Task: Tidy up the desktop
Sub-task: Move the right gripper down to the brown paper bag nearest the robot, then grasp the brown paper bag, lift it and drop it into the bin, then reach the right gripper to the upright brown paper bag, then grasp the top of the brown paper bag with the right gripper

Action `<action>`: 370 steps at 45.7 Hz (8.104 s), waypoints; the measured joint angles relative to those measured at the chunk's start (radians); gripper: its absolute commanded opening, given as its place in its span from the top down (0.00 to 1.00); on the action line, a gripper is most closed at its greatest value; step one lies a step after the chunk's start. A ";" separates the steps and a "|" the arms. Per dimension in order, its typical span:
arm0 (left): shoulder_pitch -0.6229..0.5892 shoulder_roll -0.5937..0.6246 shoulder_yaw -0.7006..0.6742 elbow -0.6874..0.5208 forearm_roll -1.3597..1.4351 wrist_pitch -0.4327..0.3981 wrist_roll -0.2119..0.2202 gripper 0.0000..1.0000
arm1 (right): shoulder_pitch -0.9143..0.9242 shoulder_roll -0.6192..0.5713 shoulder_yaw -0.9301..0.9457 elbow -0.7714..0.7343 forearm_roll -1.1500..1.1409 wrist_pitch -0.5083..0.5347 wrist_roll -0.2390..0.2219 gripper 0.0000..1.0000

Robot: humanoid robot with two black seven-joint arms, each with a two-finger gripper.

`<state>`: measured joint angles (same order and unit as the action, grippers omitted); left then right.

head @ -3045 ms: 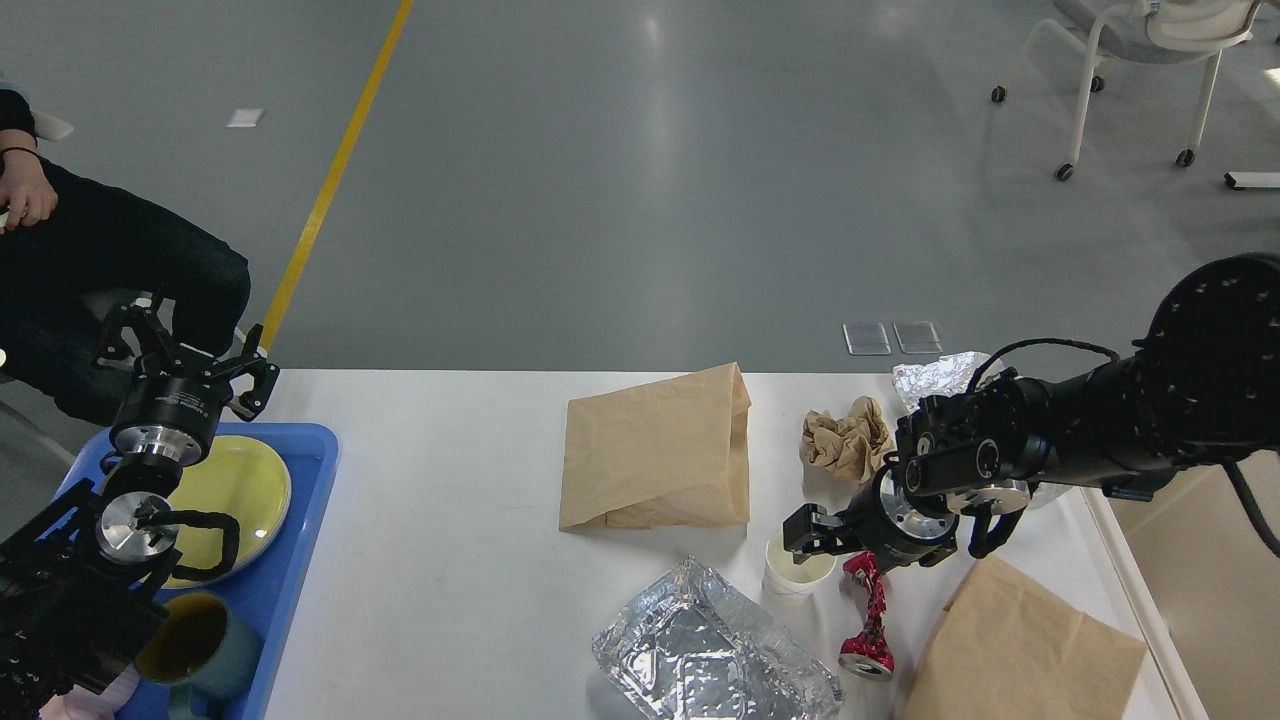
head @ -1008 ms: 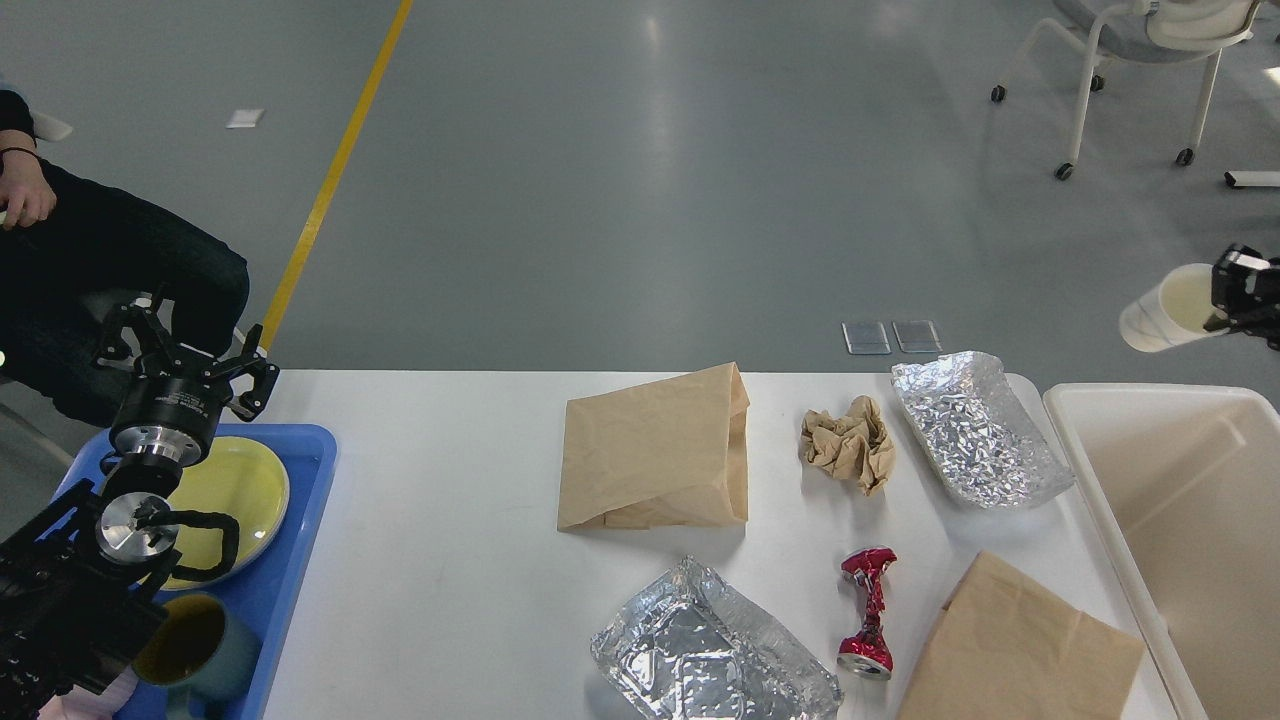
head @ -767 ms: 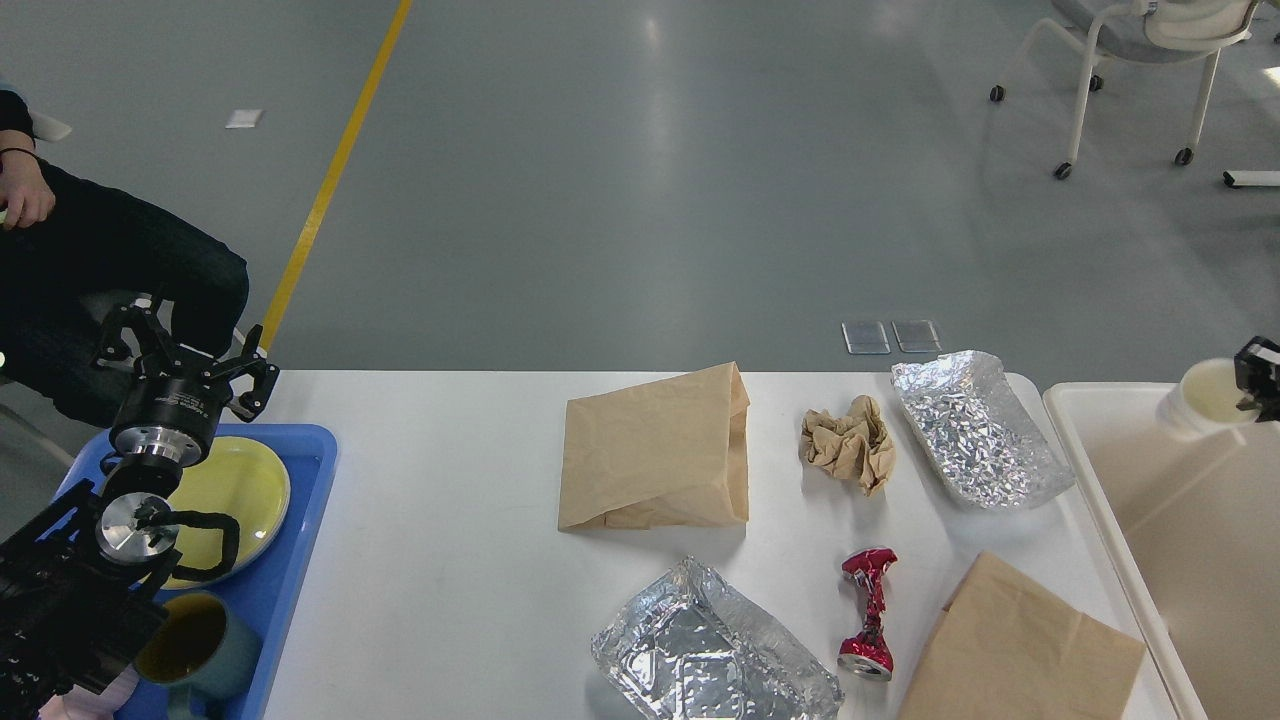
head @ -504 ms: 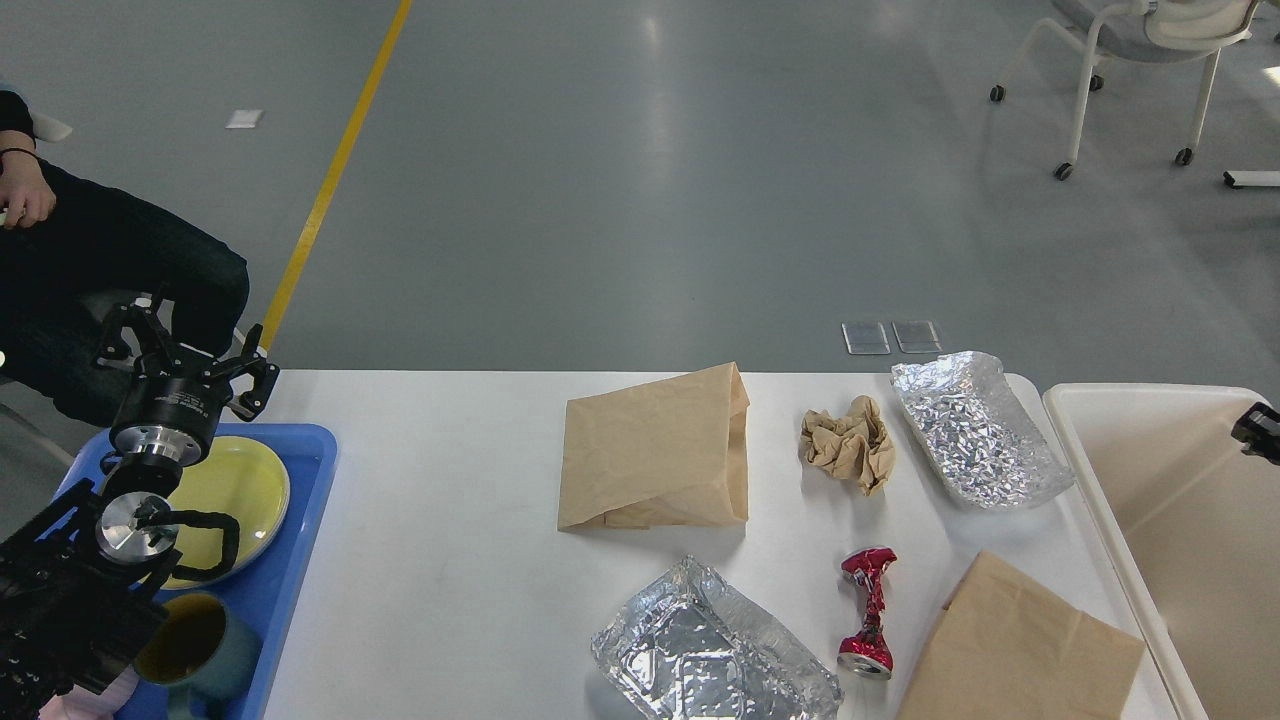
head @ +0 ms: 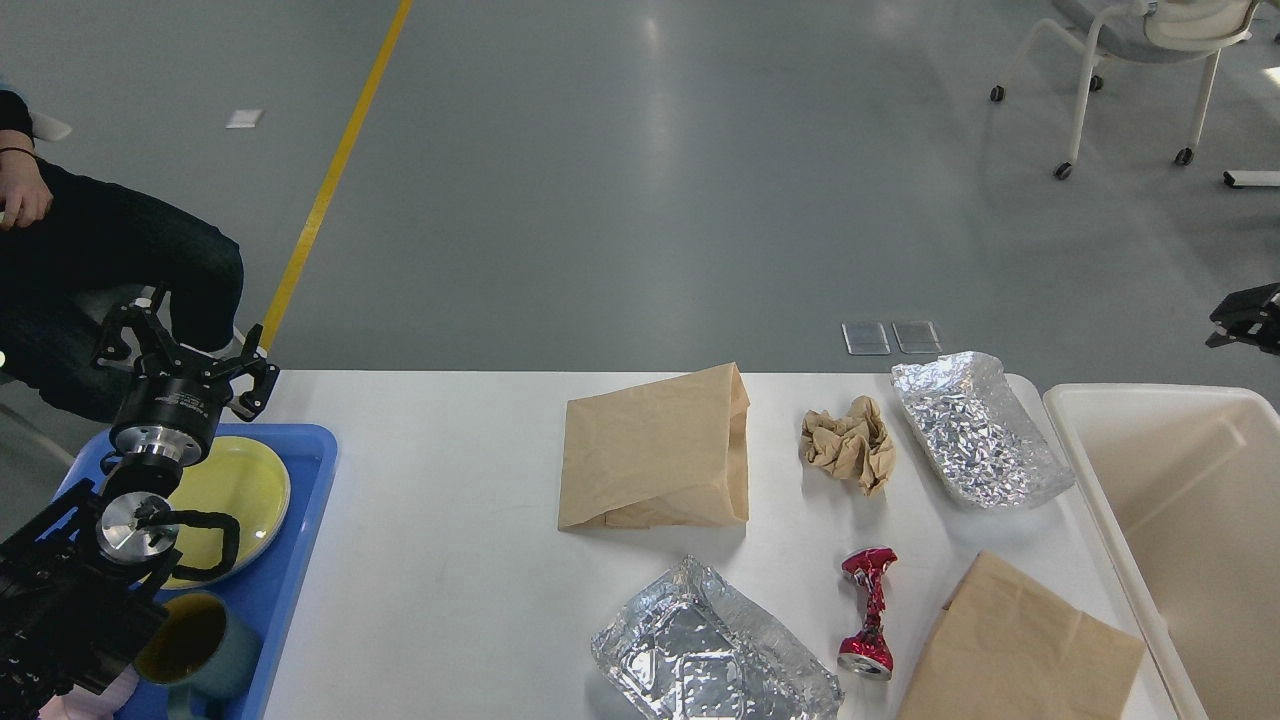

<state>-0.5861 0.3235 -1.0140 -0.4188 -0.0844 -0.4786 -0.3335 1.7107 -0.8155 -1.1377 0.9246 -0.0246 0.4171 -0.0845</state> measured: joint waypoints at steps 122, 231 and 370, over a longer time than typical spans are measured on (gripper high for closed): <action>0.000 0.000 0.000 0.000 0.000 0.000 0.000 0.03 | -0.260 -0.049 0.015 0.354 -0.081 -0.136 -0.001 1.00; 0.000 0.000 0.000 0.000 0.000 0.000 0.000 0.03 | 0.089 0.098 0.096 0.215 -0.065 -0.412 -0.015 0.00; 0.000 0.000 -0.001 0.000 0.000 0.000 -0.001 0.03 | -0.289 0.852 0.345 -0.146 0.105 0.037 -0.014 0.00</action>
<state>-0.5861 0.3236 -1.0149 -0.4187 -0.0844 -0.4786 -0.3341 1.4212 0.0367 -0.7923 0.7788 0.0805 0.4544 -0.0986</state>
